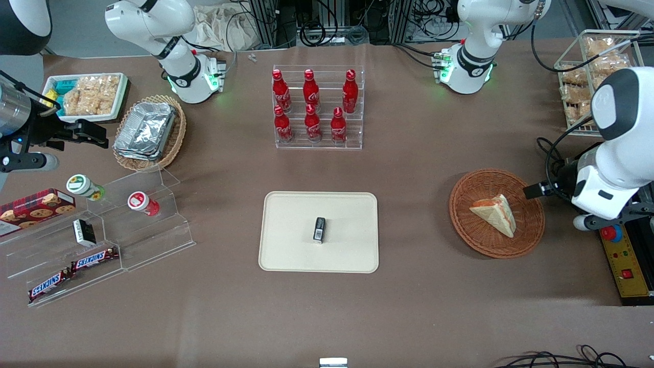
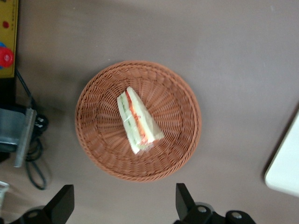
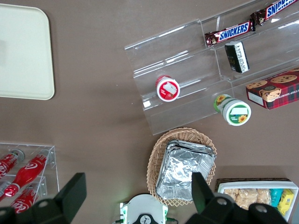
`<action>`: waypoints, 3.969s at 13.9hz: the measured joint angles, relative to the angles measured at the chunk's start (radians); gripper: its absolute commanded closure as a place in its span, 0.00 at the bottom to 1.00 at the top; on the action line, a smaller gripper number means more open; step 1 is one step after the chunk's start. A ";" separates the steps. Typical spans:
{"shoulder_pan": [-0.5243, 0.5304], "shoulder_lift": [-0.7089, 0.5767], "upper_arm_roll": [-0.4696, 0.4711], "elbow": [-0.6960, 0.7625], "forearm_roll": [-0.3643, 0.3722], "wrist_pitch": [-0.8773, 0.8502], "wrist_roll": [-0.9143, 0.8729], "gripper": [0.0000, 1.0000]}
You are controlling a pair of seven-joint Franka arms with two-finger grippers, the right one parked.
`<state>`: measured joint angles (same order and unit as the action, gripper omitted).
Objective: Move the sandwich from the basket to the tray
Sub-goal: 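Lower the open left gripper over the sandwich in the wicker basket, then close the left gripper on the wrapped sandwich's edge, then lift the sandwich and carry it with the left gripper toward the white tray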
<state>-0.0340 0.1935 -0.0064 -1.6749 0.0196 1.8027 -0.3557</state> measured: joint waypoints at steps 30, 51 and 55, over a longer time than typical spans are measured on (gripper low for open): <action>-0.011 0.098 0.046 -0.544 -0.228 0.737 -0.199 1.00; -0.036 0.229 -0.400 0.212 0.026 0.046 -0.199 1.00; -0.208 0.474 -0.431 0.354 0.247 0.103 -0.364 1.00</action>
<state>-0.2423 0.6674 -0.4374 -1.3207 0.2663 1.9058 -0.7200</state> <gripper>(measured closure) 0.797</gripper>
